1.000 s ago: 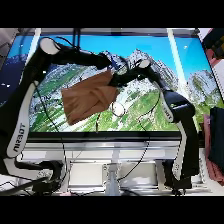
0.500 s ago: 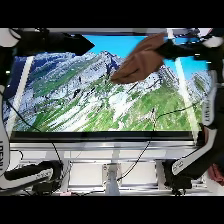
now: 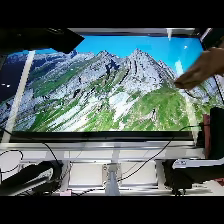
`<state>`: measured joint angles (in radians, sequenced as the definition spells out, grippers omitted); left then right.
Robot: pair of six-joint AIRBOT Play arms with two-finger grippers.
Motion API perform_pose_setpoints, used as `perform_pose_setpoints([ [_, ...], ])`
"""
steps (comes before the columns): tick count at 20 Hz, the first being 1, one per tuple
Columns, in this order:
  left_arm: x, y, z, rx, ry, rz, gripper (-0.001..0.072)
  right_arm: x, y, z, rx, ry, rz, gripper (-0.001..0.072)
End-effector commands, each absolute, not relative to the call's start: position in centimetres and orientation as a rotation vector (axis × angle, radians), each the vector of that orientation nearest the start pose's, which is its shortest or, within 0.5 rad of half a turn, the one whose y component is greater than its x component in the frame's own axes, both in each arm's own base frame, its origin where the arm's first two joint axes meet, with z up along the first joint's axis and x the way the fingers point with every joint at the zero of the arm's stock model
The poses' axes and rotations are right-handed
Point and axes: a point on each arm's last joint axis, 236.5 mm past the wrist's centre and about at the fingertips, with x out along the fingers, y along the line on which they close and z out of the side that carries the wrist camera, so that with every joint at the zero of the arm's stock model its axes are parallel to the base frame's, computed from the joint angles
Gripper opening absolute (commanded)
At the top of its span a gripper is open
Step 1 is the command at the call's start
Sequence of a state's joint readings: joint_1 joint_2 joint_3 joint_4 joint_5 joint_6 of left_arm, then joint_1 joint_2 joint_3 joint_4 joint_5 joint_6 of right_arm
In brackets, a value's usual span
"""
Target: Fold the clothes and pants, and hang the long-sleeved shirts on hangers.
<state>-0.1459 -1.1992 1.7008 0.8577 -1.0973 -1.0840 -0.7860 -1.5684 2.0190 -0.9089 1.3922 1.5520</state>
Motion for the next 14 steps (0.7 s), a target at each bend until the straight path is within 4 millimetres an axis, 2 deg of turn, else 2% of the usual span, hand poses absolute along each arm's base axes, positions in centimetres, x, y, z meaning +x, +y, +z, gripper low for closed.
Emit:
perform_pose_setpoints([
  [1, 39.8, -18.7, 33.1, 0.046, 0.402, -0.734, 0.0644, 35.6, -31.3, 23.8, 0.741, 0.661, -0.446, 0.0044],
  [5, 39.7, -18.6, 33.3, 0.049, 0.398, -0.731, 0.0644, 25.7, -37.1, 24.6, 0.687, 0.673, -0.783, 0.0044],
  [7, 39.8, -18.4, 33.1, 0.059, 0.401, -0.722, 0.0644, 19.6, -38.7, 23.3, 0.726, 0.752, -0.981, 0.0044],
  [10, 39.9, -18.4, 33.1, 0.063, 0.402, -0.719, 0.0644, 11.1, -38.9, 20.2, 0.799, 0.942, -1.211, 0.0044],
  [11, 39.9, -18.3, 33.1, 0.063, 0.402, -0.719, 0.0644, 8.9, -38.8, 19.2, 0.830, 0.987, -1.266, 0.0044],
  [14, 39.9, -18.3, 33.1, 0.063, 0.401, -0.719, 0.0644, 5.6, -37.6, 16.3, 0.947, 1.083, -1.305, 0.0044],
])
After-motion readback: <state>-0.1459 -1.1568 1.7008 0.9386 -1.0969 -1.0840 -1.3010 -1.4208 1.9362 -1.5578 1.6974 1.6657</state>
